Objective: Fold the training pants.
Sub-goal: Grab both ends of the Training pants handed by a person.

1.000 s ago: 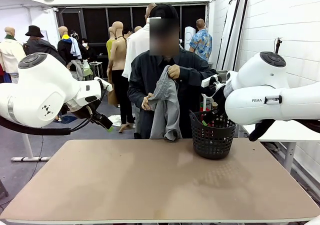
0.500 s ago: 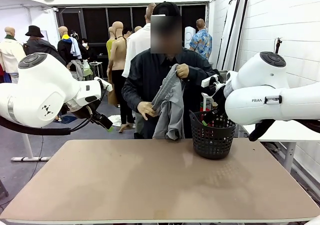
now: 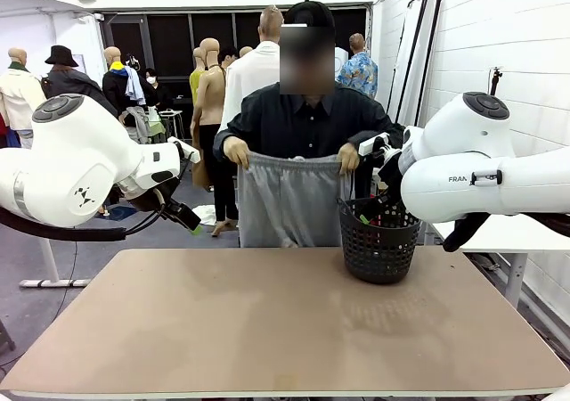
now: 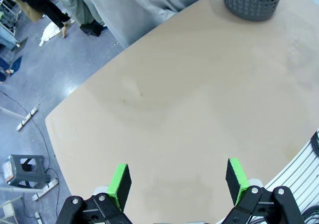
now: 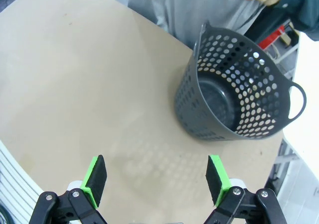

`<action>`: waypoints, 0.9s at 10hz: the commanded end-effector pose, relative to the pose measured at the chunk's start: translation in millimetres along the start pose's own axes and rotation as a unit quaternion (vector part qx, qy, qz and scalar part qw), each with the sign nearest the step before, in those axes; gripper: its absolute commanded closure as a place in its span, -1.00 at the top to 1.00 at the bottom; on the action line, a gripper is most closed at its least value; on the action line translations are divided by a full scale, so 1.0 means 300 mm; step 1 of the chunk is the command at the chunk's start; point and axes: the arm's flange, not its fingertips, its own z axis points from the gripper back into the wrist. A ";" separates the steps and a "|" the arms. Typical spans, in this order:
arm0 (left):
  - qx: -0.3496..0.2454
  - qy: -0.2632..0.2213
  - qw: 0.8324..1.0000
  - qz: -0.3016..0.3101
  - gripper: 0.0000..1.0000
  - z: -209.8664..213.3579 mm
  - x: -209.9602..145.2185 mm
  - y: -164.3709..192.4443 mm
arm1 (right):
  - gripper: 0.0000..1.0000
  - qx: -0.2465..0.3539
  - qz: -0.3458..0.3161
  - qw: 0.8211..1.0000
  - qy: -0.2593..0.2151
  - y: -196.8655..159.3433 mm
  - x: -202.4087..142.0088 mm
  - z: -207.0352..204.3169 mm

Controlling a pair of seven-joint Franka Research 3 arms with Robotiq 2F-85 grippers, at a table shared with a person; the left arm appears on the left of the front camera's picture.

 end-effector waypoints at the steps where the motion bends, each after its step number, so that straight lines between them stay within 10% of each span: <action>1: -0.001 0.002 1.000 -0.004 1.00 -0.003 -0.003 -0.001 | 1.00 0.000 0.000 1.000 0.000 -0.001 0.000 0.000; 9: -0.001 0.002 1.000 -0.004 1.00 -0.003 -0.003 -0.001 | 1.00 0.000 0.000 1.000 0.000 -0.001 0.000 0.000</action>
